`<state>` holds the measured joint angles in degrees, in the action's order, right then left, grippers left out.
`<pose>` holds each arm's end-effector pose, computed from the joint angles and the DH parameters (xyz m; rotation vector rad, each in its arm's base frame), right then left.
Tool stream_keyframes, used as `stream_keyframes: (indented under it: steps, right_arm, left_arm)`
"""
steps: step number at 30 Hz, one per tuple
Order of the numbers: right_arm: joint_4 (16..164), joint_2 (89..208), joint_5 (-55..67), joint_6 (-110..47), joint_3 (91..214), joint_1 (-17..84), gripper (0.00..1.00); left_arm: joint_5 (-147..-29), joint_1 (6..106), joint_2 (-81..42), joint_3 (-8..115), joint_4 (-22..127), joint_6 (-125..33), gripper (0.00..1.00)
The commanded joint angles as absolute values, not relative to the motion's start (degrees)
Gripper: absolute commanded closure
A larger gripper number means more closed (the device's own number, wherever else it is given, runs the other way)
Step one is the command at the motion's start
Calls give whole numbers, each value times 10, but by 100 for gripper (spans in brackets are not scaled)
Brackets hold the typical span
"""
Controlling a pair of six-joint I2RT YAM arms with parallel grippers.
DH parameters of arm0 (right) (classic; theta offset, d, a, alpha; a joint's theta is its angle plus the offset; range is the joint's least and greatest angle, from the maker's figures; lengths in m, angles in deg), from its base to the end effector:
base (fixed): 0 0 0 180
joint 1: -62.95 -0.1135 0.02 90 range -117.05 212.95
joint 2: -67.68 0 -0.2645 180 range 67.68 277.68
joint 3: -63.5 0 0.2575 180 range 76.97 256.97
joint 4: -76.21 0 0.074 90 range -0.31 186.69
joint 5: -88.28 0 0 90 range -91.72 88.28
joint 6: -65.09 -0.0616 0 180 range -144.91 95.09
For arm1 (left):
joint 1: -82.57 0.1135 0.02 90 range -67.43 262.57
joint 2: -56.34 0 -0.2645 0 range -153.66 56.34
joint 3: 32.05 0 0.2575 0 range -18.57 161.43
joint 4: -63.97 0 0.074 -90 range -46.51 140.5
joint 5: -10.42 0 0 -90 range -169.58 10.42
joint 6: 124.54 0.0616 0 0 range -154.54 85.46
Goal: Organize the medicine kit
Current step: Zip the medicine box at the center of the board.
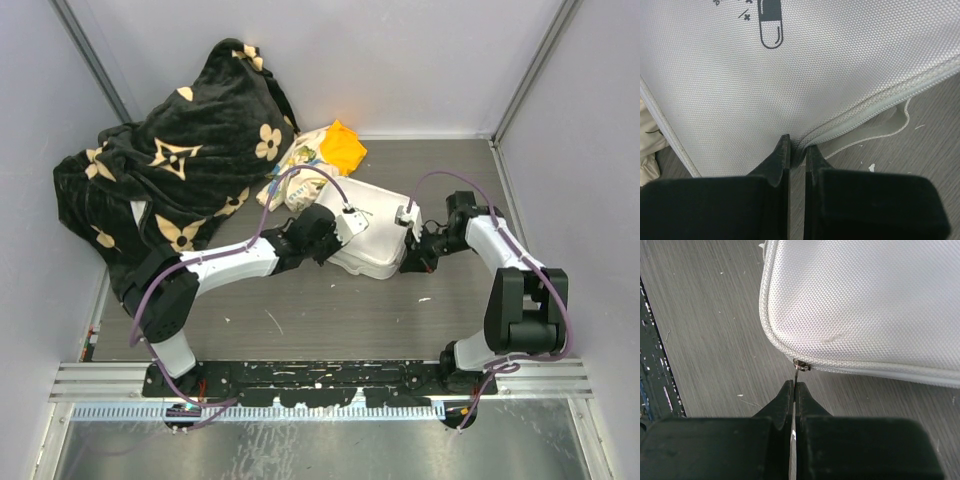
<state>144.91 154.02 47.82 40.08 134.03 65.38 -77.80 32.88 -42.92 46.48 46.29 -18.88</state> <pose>0.2635 0.0357 0.1939 -1.3163 2.0624 0.8738 0.2665 -0.3111 0.1992 1.2039 1.9084 -0.2856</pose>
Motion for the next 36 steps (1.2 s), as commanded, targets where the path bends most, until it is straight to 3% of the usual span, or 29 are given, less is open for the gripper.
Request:
stream_keyframes:
  steps: [1, 10, 15, 17, 24, 26, 30, 36]
  right_arm:
    - [1467, 1478, 617, 310, 1306, 583, 99]
    - [1416, 1470, 668, 249, 1302, 549, 99]
    - [1419, 1490, 625, 257, 1333, 592, 99]
    - [1439, 1499, 615, 284, 1346, 613, 99]
    - [1476, 1527, 624, 316, 1359, 622, 99]
    - [1480, 1529, 624, 319, 1356, 622, 99]
    - [1478, 1524, 630, 322, 1347, 622, 99]
    - [1461, 1512, 646, 291, 1329, 622, 99]
  left_arm:
    - [-722, 351, -482, 473, 464, -262, 100]
    - [-732, 353, -491, 478, 463, -277, 100]
    - [-822, 359, -443, 440, 503, -249, 100]
    - [-856, 359, -419, 424, 515, -217, 89]
    - [-979, 356, -344, 389, 540, -81, 25]
    - [-991, 345, -340, 412, 514, -66, 17]
    - [-990, 305, -364, 472, 459, -52, 15]
    - [-981, 263, -416, 514, 442, -74, 27]
